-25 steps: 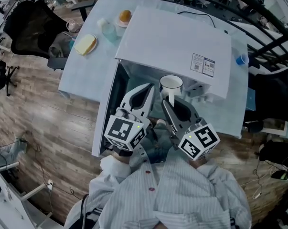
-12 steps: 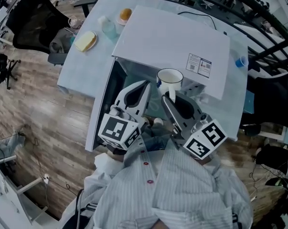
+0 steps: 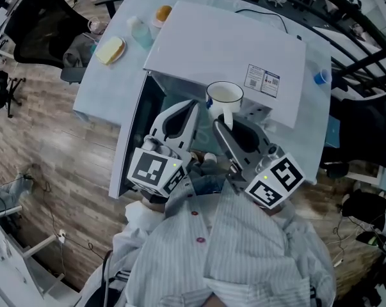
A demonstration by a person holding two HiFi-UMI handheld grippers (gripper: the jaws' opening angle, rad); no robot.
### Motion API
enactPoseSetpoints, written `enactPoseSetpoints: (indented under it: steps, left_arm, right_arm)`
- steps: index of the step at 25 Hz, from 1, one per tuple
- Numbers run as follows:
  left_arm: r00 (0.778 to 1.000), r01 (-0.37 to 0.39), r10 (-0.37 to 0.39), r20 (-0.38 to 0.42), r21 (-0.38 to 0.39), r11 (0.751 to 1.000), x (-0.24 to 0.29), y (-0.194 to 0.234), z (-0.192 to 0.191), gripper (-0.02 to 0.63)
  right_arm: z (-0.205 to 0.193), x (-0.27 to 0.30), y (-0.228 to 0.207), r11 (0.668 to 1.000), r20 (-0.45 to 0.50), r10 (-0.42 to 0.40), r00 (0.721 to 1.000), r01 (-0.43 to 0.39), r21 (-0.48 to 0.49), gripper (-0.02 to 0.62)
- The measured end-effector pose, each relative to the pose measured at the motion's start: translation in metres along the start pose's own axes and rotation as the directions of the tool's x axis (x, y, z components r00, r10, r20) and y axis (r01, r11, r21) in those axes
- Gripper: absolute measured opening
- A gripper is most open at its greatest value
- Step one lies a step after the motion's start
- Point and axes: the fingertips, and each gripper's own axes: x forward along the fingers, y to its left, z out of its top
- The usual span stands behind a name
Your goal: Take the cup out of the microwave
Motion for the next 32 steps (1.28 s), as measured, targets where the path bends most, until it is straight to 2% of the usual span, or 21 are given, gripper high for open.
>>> enactPoseSetpoints:
  steps: [32]
  left_arm:
    - [0.999,-0.030,0.030,-0.014,-0.023,0.999,-0.010,0.009,-0.008,0.009]
  right_arm:
    - [-0.017,0.006,0.004,0.999,-0.033,0.014,0.999,-0.013,0.040,0.077]
